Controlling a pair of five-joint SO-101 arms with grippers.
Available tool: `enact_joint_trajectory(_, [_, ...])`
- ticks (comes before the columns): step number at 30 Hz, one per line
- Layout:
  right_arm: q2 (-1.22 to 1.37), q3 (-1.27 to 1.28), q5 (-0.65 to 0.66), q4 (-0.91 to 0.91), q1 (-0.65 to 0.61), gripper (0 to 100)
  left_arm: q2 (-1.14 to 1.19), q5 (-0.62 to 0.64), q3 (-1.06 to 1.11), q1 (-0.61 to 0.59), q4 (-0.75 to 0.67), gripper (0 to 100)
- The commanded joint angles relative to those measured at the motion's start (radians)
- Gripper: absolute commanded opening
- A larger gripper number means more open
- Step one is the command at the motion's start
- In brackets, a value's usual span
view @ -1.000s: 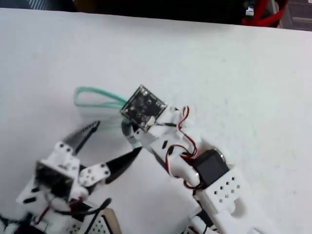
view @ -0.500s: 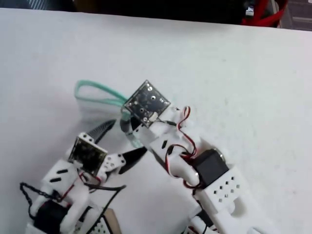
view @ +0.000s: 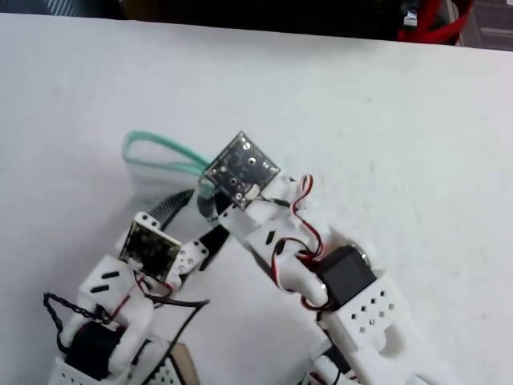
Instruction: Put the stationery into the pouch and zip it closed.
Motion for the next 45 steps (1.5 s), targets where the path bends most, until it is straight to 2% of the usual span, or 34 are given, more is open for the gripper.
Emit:
enact_joint_trajectory(1, [-0.002, -0.011, -0.005, -0.007, 0.001, 1.9, 0.001, 0.000, -0.046, 0.004, -0.014, 26])
enact_joint_trajectory(6, [-0.004, 0.015, -0.003, -0.012, 0.001, 1.9, 0.001, 0.000, -0.064, 0.005, -0.002, 25])
enact_joint_trajectory(12, [-0.010, 0.015, -0.005, -0.008, 0.001, 1.9, 0.001, 0.000, -0.043, 0.005, -0.009, 10])
enact_joint_trajectory(15, [-0.008, 0.015, -0.006, -0.007, 0.001, 1.9, 0.001, 0.000, -0.051, 0.005, -0.009, 5])
enact_joint_trajectory(24, [-0.002, 0.021, -0.009, -0.007, 0.001, 1.9, 0.001, 0.000, -0.066, 0.005, -0.021, 4])
enact_joint_trajectory(32, [-0.010, 0.057, -0.011, -0.028, -0.001, 1.9, 0.001, -0.006, -0.325, 0.002, 0.048, 4])
enact_joint_trajectory(38, [-0.007, 0.058, -0.011, -0.027, -0.004, 1.9, 0.001, -0.014, -0.348, -0.002, 0.043, 5])
enact_joint_trajectory(41, [-0.008, 0.058, -0.011, -0.022, -0.002, 1.9, 0.001, -0.060, -0.354, -0.004, 0.041, 5])
enact_joint_trajectory(45, [-0.010, 0.060, -0.011, -0.024, 0.001, 1.9, 0.001, -0.064, -0.367, -0.076, 0.041, 5])
